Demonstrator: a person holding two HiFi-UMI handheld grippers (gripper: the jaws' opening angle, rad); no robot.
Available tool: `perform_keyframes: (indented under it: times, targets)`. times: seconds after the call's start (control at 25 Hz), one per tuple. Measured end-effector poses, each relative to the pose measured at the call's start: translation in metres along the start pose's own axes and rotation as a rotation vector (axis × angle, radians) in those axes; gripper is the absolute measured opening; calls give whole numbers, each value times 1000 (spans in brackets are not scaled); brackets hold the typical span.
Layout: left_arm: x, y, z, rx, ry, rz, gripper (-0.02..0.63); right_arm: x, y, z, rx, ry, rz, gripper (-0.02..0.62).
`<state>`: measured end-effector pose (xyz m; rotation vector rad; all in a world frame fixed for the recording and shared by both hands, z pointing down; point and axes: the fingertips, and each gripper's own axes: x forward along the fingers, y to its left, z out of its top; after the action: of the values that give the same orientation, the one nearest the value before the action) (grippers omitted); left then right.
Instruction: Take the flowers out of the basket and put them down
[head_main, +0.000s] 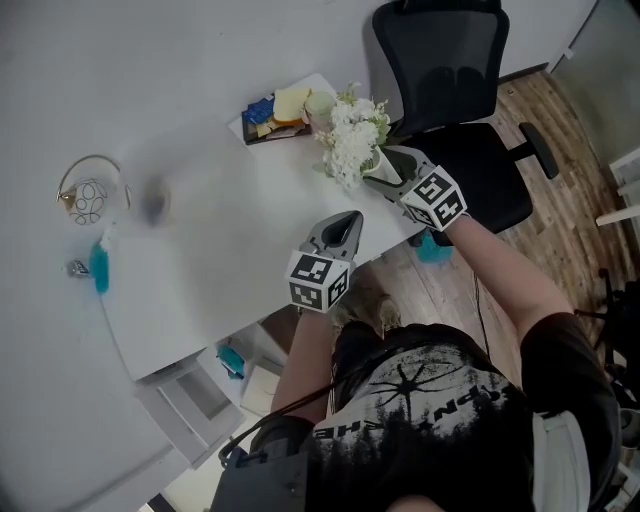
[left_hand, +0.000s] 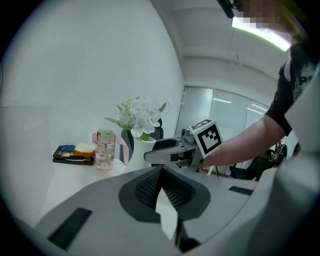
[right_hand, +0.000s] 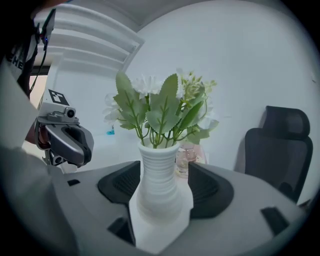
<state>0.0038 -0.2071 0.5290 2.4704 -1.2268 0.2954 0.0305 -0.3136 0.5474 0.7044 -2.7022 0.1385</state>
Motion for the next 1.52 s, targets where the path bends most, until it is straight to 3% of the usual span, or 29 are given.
perform_keyframes:
  times: [0.48,0.64,0.88,1.52]
  targets:
    - [-7,-7,21,31,-38,12,11,-41,13,23,19,-42,20,280]
    - [-11,-8,31,48,-52,22,11,-58,25,32,8,-73,19,130]
    - [-19,-10,40,85,-55,33,11,-81,39,34,-26,-89,8,28]
    - [-24,-20,44,105,-66,38,11,-109,52,34,33,-100,9,18]
